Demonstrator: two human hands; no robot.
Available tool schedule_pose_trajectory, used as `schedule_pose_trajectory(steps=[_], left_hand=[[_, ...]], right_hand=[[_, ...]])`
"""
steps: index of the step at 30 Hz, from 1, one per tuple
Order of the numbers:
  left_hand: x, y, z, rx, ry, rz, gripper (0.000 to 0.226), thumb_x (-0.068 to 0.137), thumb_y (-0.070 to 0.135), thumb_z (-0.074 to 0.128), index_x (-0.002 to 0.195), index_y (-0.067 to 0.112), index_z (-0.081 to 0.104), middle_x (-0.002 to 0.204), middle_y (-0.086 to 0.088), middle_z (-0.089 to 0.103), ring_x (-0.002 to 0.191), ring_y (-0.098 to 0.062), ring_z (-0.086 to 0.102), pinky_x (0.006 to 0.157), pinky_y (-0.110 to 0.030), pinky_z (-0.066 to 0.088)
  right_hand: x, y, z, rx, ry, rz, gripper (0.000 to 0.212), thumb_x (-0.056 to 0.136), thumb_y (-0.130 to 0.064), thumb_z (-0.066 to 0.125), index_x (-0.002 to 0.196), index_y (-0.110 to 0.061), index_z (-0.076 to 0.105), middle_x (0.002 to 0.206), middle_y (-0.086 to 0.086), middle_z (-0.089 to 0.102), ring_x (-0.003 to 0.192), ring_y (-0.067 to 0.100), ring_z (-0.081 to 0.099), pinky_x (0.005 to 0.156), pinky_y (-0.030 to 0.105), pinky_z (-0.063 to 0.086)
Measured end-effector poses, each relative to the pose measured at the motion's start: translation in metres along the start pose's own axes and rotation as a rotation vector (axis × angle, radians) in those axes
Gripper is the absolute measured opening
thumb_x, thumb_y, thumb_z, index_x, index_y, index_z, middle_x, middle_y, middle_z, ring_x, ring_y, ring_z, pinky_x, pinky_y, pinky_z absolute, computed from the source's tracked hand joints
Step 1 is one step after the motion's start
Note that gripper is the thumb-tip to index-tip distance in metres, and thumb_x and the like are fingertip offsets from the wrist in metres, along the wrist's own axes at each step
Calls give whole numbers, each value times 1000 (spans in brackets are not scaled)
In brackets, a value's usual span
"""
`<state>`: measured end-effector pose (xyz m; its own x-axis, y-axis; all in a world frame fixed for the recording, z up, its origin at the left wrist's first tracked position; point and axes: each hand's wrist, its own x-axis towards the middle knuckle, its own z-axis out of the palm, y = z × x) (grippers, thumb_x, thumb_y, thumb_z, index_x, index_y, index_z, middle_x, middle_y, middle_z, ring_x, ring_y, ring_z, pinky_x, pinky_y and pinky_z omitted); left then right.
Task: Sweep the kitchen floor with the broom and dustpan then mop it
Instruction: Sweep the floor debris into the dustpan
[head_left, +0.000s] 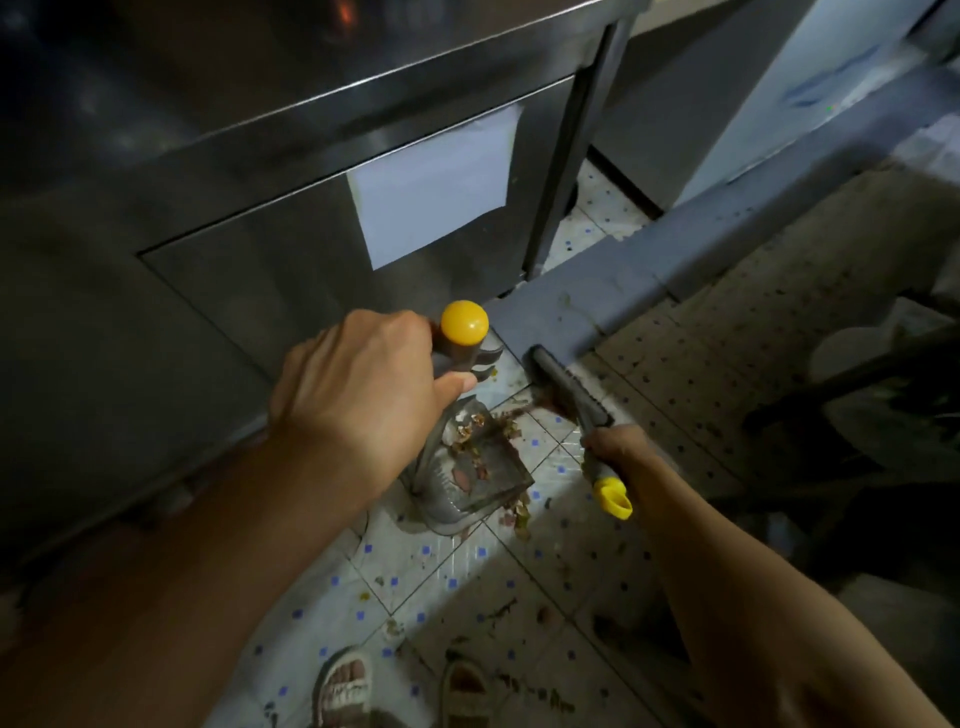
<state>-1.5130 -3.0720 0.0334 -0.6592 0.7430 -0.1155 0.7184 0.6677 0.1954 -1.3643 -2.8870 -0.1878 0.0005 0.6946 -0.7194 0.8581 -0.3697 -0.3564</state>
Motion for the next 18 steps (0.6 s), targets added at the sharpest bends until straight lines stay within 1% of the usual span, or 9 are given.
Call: schedule_pose_trajectory(steps=[3, 5, 6, 7, 9, 11, 14, 16, 18], left_hand=[[-7, 2, 4, 14, -19, -46, 37, 84, 58, 55, 98, 25, 63, 75, 1, 50, 76, -22, 50, 64, -28, 35], [-13, 1, 3, 14, -25, -64, 37, 84, 58, 55, 98, 25, 63, 72, 2, 47, 74, -21, 47, 64, -29, 34], [-18, 1, 1, 10, -25, -67, 37, 84, 58, 55, 98, 25, 63, 71, 2, 46, 74, -21, 47, 64, -29, 35], [-21, 1, 0, 5, -27, -66, 37, 84, 58, 55, 98, 25, 63, 70, 2, 46, 73, -21, 47, 63, -29, 35], [-30, -1, -3, -7, -38, -63, 35, 84, 57, 55, 100, 26, 62, 66, 5, 44, 72, -19, 47, 62, -28, 34], [-42, -4, -7, -14, -42, -58, 35, 85, 56, 54, 101, 26, 63, 66, 6, 45, 70, -18, 48, 60, -28, 34], [-65, -13, -10, -12, -27, -58, 36, 85, 57, 54, 101, 25, 62, 67, 6, 46, 70, -18, 50, 60, -27, 35], [-82, -20, -12, -20, -22, -62, 36, 85, 57, 55, 101, 26, 62, 66, 6, 46, 69, -18, 49, 59, -27, 35], [-98, -27, -14, -19, -17, -71, 37, 84, 58, 55, 101, 26, 62, 66, 6, 44, 70, -18, 48, 59, -28, 34]], right_hand=[[-5, 15, 12, -98, -46, -2, 45, 90, -11, 62, 128, 6, 44, 128, 19, 53, 115, 30, 55, 88, 29, 47], [-14, 29, 17, -179, -83, -28, 40, 92, -11, 59, 128, 4, 46, 130, 19, 53, 119, 30, 54, 97, 31, 47], [-20, 34, 18, -206, -108, -39, 40, 93, -12, 57, 129, 3, 48, 130, 19, 54, 119, 30, 54, 98, 32, 47], [-24, 40, 19, -225, -123, -48, 41, 92, -13, 57, 130, 2, 49, 129, 18, 55, 115, 29, 55, 95, 32, 48], [-33, 47, 20, -236, -141, -17, 41, 91, -15, 60, 127, 1, 49, 123, 16, 55, 101, 24, 58, 79, 28, 50], [-46, 55, 22, -248, -155, -6, 39, 90, -14, 61, 124, 1, 47, 119, 15, 55, 98, 22, 57, 74, 25, 49], [-63, 70, 31, -259, -168, -46, 37, 91, -15, 59, 123, -1, 49, 118, 14, 56, 95, 19, 55, 76, 24, 49], [-78, 79, 38, -253, -192, -57, 38, 91, -16, 58, 124, -2, 48, 118, 15, 56, 101, 22, 57, 85, 29, 52], [-96, 88, 44, -268, -200, -50, 41, 91, -14, 58, 128, -1, 45, 122, 16, 55, 110, 26, 57, 94, 33, 51]])
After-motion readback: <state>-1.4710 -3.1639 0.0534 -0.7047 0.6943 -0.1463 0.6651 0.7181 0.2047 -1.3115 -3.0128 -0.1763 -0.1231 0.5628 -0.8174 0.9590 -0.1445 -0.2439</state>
